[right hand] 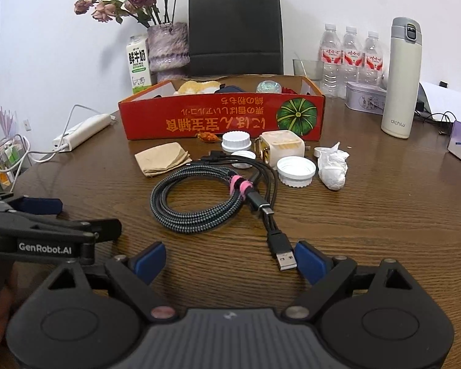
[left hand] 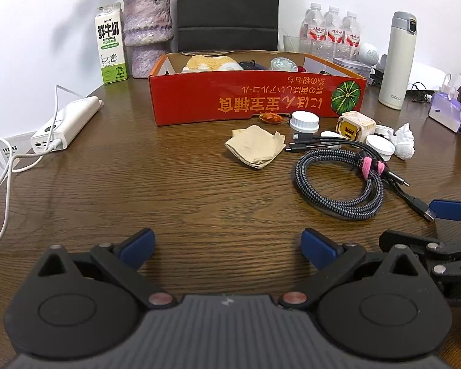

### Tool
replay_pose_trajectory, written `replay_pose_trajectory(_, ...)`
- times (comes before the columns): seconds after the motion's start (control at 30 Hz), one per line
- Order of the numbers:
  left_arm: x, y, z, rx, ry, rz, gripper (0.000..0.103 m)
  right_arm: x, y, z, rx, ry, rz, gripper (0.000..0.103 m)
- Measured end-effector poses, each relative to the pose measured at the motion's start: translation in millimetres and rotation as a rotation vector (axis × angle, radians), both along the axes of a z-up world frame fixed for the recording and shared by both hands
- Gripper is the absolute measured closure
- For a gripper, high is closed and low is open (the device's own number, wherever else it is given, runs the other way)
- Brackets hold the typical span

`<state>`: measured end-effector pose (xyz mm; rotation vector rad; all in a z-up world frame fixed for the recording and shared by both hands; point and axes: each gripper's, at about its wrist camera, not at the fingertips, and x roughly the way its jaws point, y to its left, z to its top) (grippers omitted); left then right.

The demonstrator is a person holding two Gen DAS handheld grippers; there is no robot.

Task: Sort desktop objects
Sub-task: 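Grasp the white round lid on the desk with the right gripper, then grasp and lift the tan paper napkin with left while right holds the white lid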

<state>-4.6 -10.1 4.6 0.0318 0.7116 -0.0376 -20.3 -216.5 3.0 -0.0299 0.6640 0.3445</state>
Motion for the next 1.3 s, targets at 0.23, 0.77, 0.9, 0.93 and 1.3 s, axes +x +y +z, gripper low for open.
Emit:
replay_pose_trajectory(0.23,1.4,0.0,-0.3,-0.001,0.001,-0.006,0.0,10.4,-17.7,27.2,0.072,-0.049,-0.018,0.03)
replay_pose_trajectory(0.77,84.1,0.0,28.8,-0.033,-0.031,-0.093,0.014,115.5,-28.5,15.1,0.037,-0.009,-0.056,0.051)
replay_pose_trajectory(0.9,118.4,-1.4,12.8,-0.098,0.083,-0.12,0.041,117.9,-34.9,5.0,0.057,0.003,-0.083,0.052)
replay_pose_trajectory(0.93,117.8,-2.5,12.2,-0.078,0.057,-0.109,0.068,117.3,-35.5,3.1,0.059,0.007,-0.089,0.056)
replay_pose_trajectory(1.3,36.4,3.7,35.6,-0.102,-0.047,-0.1,0.097,108.8,-39.2,4.5,0.08,-0.045,-0.104,0.064)
